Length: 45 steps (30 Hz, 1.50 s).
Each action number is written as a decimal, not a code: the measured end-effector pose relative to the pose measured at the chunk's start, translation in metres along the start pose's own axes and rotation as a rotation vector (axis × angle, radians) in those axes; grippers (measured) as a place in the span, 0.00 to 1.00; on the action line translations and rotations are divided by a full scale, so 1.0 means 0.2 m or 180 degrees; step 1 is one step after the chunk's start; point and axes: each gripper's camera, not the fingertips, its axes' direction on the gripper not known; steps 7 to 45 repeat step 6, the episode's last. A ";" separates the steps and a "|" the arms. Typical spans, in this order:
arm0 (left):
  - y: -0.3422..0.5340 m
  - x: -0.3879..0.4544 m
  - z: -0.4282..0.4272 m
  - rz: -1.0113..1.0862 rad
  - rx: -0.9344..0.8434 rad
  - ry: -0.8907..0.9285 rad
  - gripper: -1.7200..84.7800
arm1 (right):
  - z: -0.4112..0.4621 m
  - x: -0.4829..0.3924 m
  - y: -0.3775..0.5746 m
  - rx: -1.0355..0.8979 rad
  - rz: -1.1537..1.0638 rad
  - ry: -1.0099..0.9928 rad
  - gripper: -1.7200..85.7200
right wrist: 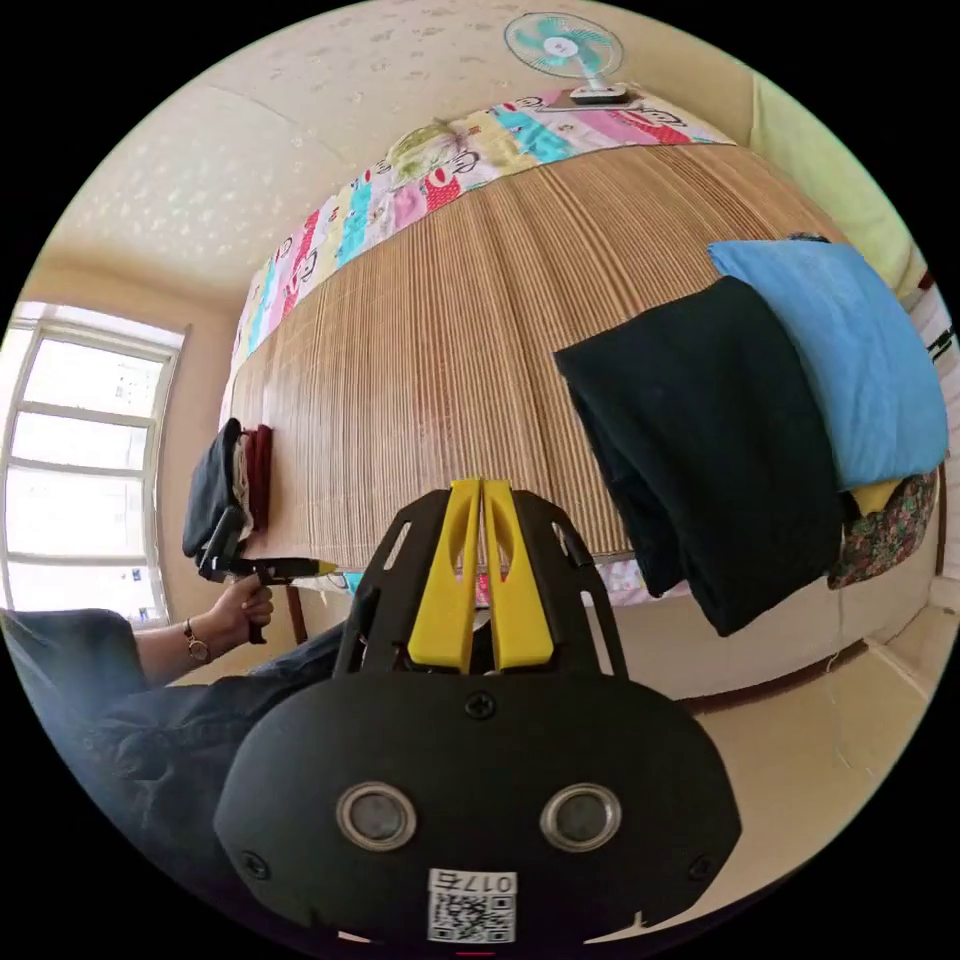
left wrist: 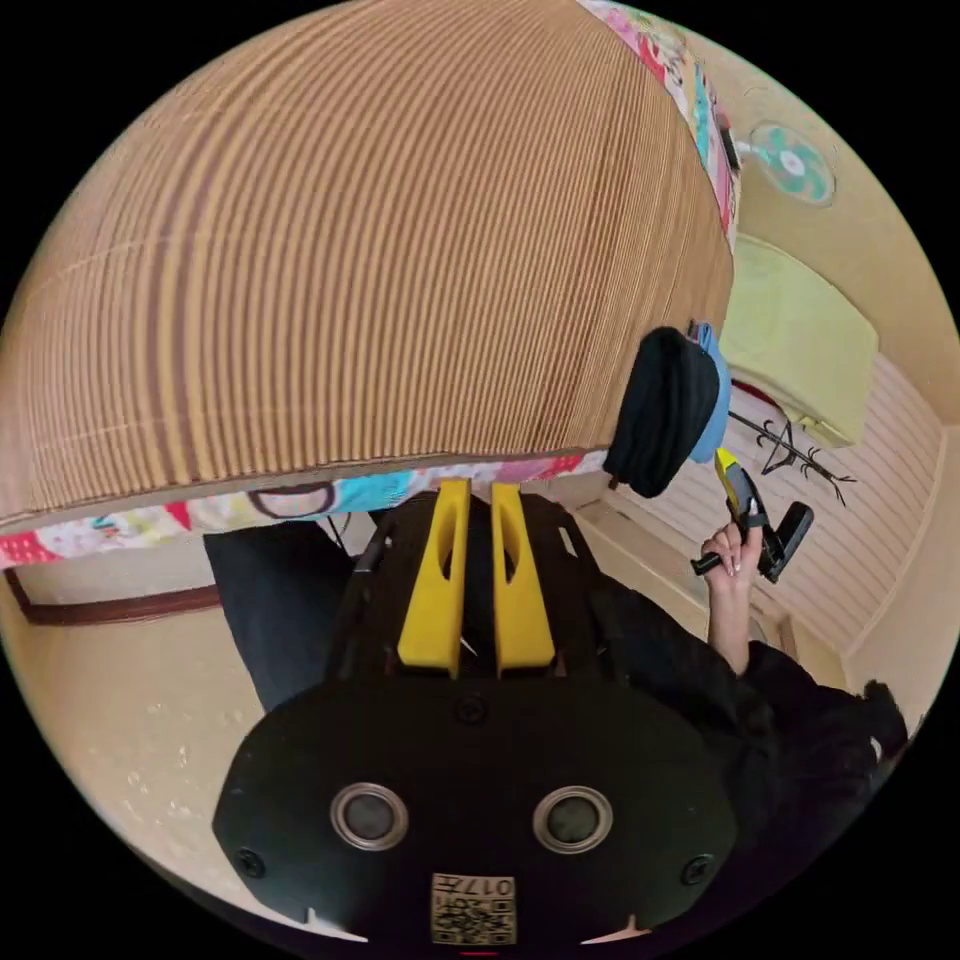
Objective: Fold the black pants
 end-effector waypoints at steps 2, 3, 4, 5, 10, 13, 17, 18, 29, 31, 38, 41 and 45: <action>0.17 -0.20 -0.52 -0.0170 0.0842 -0.0304 0.07 | 0.05 -0.20 -0.06 0.0010 -0.0292 -0.0123 0.02; 0.21 -0.24 -0.65 -0.0226 0.1072 -0.0384 0.08 | 0.08 -0.33 -0.10 0.0022 -0.0435 -0.0174 0.02; 0.31 -0.33 -0.91 -0.0315 0.1527 -0.0519 0.08 | 0.11 -0.44 -0.14 0.0036 -0.0533 -0.0210 0.02; 0.42 -0.42 -1.16 -0.0423 0.1975 -0.0705 0.08 | 0.12 -0.48 -0.15 0.0045 -0.0568 -0.0227 0.02; 0.48 -0.46 -1.27 -0.0510 0.2189 -0.0829 0.09 | 0.14 -0.57 -0.18 0.0065 -0.0599 -0.0263 0.02; 0.48 -0.46 -1.27 -0.0510 0.2189 -0.0829 0.09 | 0.14 -0.57 -0.18 0.0065 -0.0599 -0.0263 0.02; 0.48 -0.46 -1.27 -0.0510 0.2189 -0.0829 0.09 | 0.14 -0.57 -0.18 0.0065 -0.0599 -0.0263 0.02; 0.48 -0.46 -1.27 -0.0510 0.2189 -0.0829 0.09 | 0.14 -0.57 -0.18 0.0065 -0.0599 -0.0263 0.02; 0.48 -0.46 -1.27 -0.0510 0.2189 -0.0829 0.09 | 0.14 -0.57 -0.18 0.0065 -0.0599 -0.0263 0.02; 0.48 -0.46 -1.27 -0.0510 0.2189 -0.0829 0.09 | 0.14 -0.57 -0.18 0.0065 -0.0599 -0.0263 0.02; 0.48 -0.46 -1.27 -0.0510 0.2189 -0.0829 0.09 | 0.14 -0.57 -0.18 0.0065 -0.0599 -0.0263 0.02; 0.48 -0.46 -1.27 -0.0510 0.2189 -0.0829 0.09 | 0.14 -0.57 -0.18 0.0065 -0.0599 -0.0263 0.02; 0.48 -0.46 -1.27 -0.0510 0.2189 -0.0829 0.09 | 0.14 -0.57 -0.18 0.0065 -0.0599 -0.0263 0.02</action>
